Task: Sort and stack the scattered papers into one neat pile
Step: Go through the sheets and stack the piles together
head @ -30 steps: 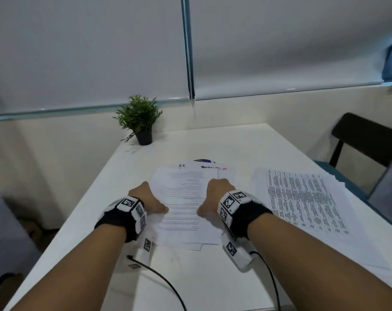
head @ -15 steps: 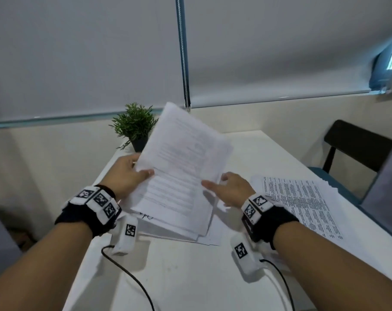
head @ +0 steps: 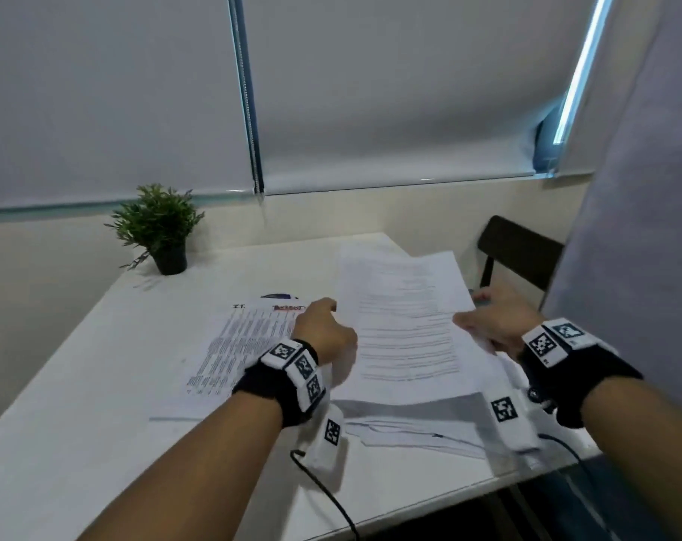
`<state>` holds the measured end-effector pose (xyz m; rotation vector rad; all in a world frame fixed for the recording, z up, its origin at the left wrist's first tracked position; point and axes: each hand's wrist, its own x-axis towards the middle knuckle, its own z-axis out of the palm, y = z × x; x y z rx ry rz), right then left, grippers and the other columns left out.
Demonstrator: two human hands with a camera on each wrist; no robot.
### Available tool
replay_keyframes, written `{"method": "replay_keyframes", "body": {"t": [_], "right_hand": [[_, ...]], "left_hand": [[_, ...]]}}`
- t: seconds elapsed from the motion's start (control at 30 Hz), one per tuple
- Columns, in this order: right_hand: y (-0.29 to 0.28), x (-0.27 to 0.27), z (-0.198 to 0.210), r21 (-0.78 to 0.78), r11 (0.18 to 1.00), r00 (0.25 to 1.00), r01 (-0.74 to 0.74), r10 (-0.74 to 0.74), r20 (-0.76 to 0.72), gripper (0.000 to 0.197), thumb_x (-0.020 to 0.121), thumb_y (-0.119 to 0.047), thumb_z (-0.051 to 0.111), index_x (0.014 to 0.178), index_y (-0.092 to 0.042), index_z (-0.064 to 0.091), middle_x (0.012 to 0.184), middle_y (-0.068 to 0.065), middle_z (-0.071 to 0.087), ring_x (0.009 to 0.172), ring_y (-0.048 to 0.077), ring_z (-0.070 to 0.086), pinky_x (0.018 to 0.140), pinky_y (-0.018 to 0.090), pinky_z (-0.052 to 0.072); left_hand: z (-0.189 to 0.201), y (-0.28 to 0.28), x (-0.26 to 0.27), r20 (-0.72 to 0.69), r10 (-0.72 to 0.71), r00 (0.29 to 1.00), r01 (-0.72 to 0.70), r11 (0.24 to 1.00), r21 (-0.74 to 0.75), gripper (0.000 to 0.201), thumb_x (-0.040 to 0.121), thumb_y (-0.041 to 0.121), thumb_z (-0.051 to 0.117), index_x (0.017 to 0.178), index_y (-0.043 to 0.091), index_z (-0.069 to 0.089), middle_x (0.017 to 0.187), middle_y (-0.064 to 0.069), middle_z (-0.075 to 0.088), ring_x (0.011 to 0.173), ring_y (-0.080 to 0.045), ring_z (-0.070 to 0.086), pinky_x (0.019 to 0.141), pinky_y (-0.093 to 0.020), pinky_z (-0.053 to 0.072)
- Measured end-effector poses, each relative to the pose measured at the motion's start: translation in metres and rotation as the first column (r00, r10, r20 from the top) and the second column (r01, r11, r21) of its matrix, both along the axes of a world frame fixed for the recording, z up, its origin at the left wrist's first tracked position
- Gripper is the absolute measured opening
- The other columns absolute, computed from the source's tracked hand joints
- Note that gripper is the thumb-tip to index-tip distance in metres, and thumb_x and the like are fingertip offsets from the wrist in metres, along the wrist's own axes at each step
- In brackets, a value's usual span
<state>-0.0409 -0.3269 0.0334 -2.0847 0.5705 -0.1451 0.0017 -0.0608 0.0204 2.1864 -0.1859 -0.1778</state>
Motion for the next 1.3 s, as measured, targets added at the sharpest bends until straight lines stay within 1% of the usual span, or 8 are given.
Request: {"method": "replay_keyframes", "body": {"t": [0.17, 0.33, 0.57, 0.73, 0.83, 1.0, 1.2, 1.3], "right_hand": [[-0.011, -0.023, -0.023, -0.413, 0.901, 0.953, -0.134, 0.003, -0.303, 0.051, 0.085, -0.026, 0.079, 0.129, -0.004, 0.064, 0.131, 0.009, 0.068, 0.110, 0.027, 0.065, 0.085, 0.028, 0.050], [-0.005, -0.018, 0.008, -0.531, 0.830, 0.964, -0.172, 0.032, -0.263, 0.049, 0.087, -0.044, 0.074, 0.123, -0.014, 0.059, 0.129, 0.010, 0.064, 0.102, 0.026, 0.057, 0.079, 0.030, 0.042], [0.096, 0.014, 0.041, -0.194, 0.924, 0.938, -0.329, 0.295, -0.184, 0.045, 0.088, -0.044, 0.075, 0.106, -0.005, 0.065, 0.102, 0.013, 0.071, 0.095, 0.030, 0.074, 0.081, 0.045, 0.065], [0.185, 0.042, 0.005, -0.192, 0.839, 0.847, -0.510, 0.450, -0.282, 0.045, 0.083, -0.049, 0.077, 0.073, -0.011, 0.054, 0.073, 0.006, 0.062, 0.078, 0.030, 0.069, 0.079, 0.039, 0.063], [0.215, 0.046, -0.010, -0.242, 0.776, 0.801, -0.583, 0.498, -0.332, 0.048, 0.081, -0.048, 0.080, 0.102, -0.007, 0.068, 0.097, 0.010, 0.068, 0.090, 0.029, 0.064, 0.077, 0.033, 0.053], [0.232, 0.051, -0.027, -0.259, 0.773, 0.809, -0.579, 0.505, -0.300, 0.065, 0.076, -0.034, 0.086, 0.129, -0.003, 0.064, 0.134, 0.020, 0.063, 0.110, 0.034, 0.062, 0.093, 0.038, 0.051], [0.239, 0.053, -0.028, -0.245, 0.753, 0.784, -0.611, 0.534, -0.316, 0.038, 0.074, -0.035, 0.089, 0.077, -0.018, 0.055, 0.095, 0.005, 0.059, 0.088, 0.026, 0.054, 0.082, 0.036, 0.058], [0.237, 0.050, -0.020, -0.248, 0.756, 0.787, -0.605, 0.522, -0.327, 0.041, 0.079, -0.046, 0.084, 0.080, -0.015, 0.056, 0.095, 0.003, 0.064, 0.095, 0.024, 0.063, 0.074, 0.030, 0.053]], "left_hand": [[-0.022, -0.032, 0.004, 0.013, -0.088, 0.996, 0.069, 0.857, 0.511, 0.048, 0.092, 0.023, 0.065, 0.134, 0.004, 0.055, 0.135, -0.014, 0.061, 0.120, -0.030, 0.060, 0.085, -0.030, 0.049], [-0.006, 0.026, 0.021, 0.074, -0.065, 0.995, 0.004, 0.770, 0.637, 0.010, 0.092, 0.030, 0.061, 0.096, 0.021, 0.060, 0.106, -0.004, 0.061, 0.094, -0.020, 0.060, 0.085, -0.029, 0.045], [-0.037, 0.158, 0.038, -0.023, 0.335, 0.942, -0.197, 0.607, 0.770, 0.096, 0.051, 0.092, 0.051, 0.117, 0.022, 0.060, 0.126, -0.008, 0.063, 0.114, -0.033, 0.059, 0.096, -0.040, 0.045], [-0.030, 0.162, 0.026, -0.068, 0.356, 0.932, -0.211, 0.686, 0.696, 0.106, 0.068, 0.068, 0.075, 0.147, 0.010, 0.035, 0.149, -0.010, 0.048, 0.133, -0.030, 0.050, 0.103, -0.035, 0.045], [-0.031, 0.176, 0.029, -0.093, 0.377, 0.922, -0.206, 0.679, 0.704, 0.109, 0.056, 0.067, 0.083, 0.139, 0.009, 0.041, 0.140, -0.008, 0.055, 0.129, -0.031, 0.053, 0.100, -0.035, 0.047], [-0.013, 0.192, 0.027, 0.025, 0.433, 0.901, -0.305, 0.592, 0.746, 0.055, 0.067, 0.028, 0.088, 0.105, 0.006, 0.056, 0.114, -0.013, 0.067, 0.098, -0.030, 0.066, 0.073, -0.030, 0.053], [0.014, 0.206, 0.027, 0.148, 0.366, 0.919, -0.370, 0.665, 0.649, 0.020, 0.077, 0.010, 0.074, 0.094, 0.001, 0.075, 0.100, -0.014, 0.073, 0.093, -0.032, 0.067, 0.066, -0.026, 0.045], [0.036, 0.202, 0.019, 0.251, 0.263, 0.932, -0.361, 0.744, 0.561, 0.013, 0.083, 0.009, 0.067, 0.093, 0.008, 0.075, 0.097, -0.012, 0.073, 0.091, -0.031, 0.064, 0.072, -0.026, 0.045]]}}
